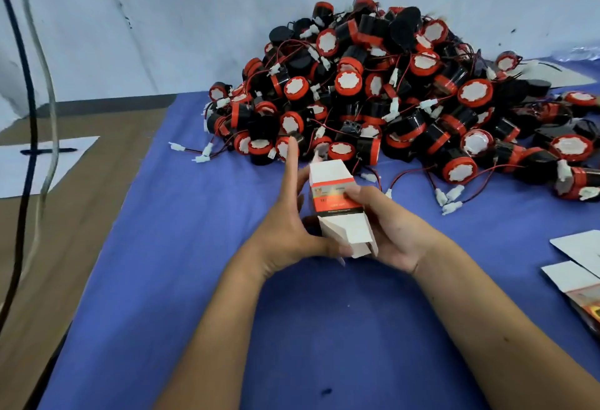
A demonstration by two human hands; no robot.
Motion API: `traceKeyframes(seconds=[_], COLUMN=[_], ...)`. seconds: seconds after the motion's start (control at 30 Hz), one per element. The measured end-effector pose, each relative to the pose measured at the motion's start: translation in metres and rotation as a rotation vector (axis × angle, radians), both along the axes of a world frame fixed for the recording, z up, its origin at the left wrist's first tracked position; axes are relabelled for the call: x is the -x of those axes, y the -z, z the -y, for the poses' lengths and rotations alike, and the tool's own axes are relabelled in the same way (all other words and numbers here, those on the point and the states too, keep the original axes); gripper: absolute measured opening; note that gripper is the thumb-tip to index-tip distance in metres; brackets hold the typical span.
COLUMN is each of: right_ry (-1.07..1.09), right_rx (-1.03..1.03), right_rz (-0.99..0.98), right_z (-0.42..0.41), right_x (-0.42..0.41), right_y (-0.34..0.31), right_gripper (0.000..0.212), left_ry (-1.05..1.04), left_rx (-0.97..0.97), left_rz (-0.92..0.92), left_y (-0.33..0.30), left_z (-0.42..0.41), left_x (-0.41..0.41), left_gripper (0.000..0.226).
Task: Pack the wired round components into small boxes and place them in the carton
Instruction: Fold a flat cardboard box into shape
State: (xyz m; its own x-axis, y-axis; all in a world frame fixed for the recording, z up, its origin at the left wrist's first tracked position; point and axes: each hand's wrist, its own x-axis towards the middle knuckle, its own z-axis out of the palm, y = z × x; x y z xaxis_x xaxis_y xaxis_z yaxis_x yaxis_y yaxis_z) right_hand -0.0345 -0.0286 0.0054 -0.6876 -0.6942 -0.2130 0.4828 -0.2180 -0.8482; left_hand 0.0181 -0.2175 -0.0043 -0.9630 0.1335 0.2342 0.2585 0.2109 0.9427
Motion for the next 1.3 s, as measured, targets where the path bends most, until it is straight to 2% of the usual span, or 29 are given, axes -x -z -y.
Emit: traceKeyframes(seconds=[0.13,0.23,0.43,0.5,0.6,0.67,0.77,0.97,1.13,1.2,1.3], right_ry=[-0.044,-0.007,0.208,0.163,0.088,0.101,0.196,0.201,0.088,0.069,0.145], right_rx=[0.071,0.051,0.101,0.112,0.078,0.001,-0.083,-0.127,0.064,0.081,-0.036], right_rz=[0.01,-0.028,-0.195,-0.241,-0.344,-0.425,-0.441,-0.49,-0.394,-0.39,-0.463], right_z=[0.001,0.006,0.01,0.009,0.011,0.015,0.018,0.018,0.012,0.01,0.017], right_x=[0.001,-0.002,0.0,0.003,0.002,-0.002,-0.006,-0.007,-0.001,0.0,-0.003], right_y=[0.001,-0.002,-0.001,-0.002,-0.001,0.001,0.002,0.004,0.005,0.006,0.008], right_gripper=[0.041,0.04,0.044,0.052,0.067,0.066,0.074,0.075,0.068,0.07,0.064], left_ry=[-0.079,-0.104,-0.125,-0.232,-0.372,-0.336,-0.286,-0.233,-0.234,-0.309,-0.424], left_rx=[-0.052,-0.047,-0.025,-0.154,-0.501,-0.7,-0.852,-0.878,-0.989,-0.907,-0.703], left_rz=[-0.046,-0.067,-0.068,-0.065,-0.026,0.058,0.158,0.169,0.247,0.258,0.176], left_y=[0.003,0.001,0.005,0.003,0.0,-0.002,-0.004,-0.005,-0.011,-0.011,-0.012], left_z=[-0.007,-0.011,-0.019,-0.019,-0.017,-0.019,-0.026,-0.043,-0.031,-0.031,-0.046], left_x=[0.002,0.004,0.006,0.009,0.013,0.014,0.013,0.012,0.008,0.007,0.006], left_gripper=[0.141,0.132,0.14,0.136,0.119,0.097,0.078,0.073,0.054,0.055,0.063])
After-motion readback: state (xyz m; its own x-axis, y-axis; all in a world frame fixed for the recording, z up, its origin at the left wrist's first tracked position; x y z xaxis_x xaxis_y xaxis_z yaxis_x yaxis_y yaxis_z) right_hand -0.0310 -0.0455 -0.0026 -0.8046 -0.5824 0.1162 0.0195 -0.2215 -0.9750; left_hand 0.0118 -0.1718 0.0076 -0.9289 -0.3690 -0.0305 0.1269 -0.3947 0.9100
